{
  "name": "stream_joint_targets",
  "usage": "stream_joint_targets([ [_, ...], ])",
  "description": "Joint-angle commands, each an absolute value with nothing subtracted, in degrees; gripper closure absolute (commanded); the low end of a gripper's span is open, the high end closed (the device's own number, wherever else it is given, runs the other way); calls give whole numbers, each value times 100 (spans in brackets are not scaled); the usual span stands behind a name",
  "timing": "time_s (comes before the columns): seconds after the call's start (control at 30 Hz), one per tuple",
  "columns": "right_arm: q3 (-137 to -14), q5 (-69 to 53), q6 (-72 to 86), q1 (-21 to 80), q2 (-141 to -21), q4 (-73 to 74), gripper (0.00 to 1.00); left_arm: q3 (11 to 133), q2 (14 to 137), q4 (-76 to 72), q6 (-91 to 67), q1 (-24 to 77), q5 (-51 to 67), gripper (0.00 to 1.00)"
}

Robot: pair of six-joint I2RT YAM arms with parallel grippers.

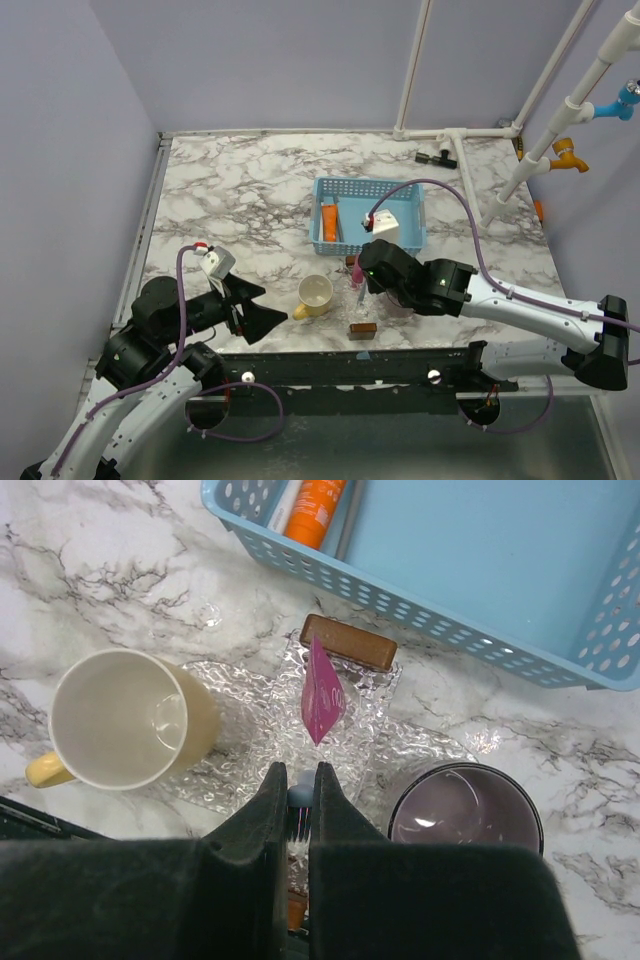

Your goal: Prepare toiletry sets of a toothbrush and toothpaste on the tray

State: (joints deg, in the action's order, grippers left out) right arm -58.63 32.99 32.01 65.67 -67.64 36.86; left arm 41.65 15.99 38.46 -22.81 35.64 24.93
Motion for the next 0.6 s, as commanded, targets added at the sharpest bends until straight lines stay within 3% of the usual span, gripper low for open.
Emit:
stream_joint_targets([
  [0.0, -5765, 3448, 3307, 6598, -6820, 3507, 100, 4097, 1532, 3718, -2224, 3551, 2391, 1],
  [0.57, -5796, 3349, 3327, 6595, -6708, 3393, 99, 4096, 1554, 3703, -2215, 3551, 2391, 1],
])
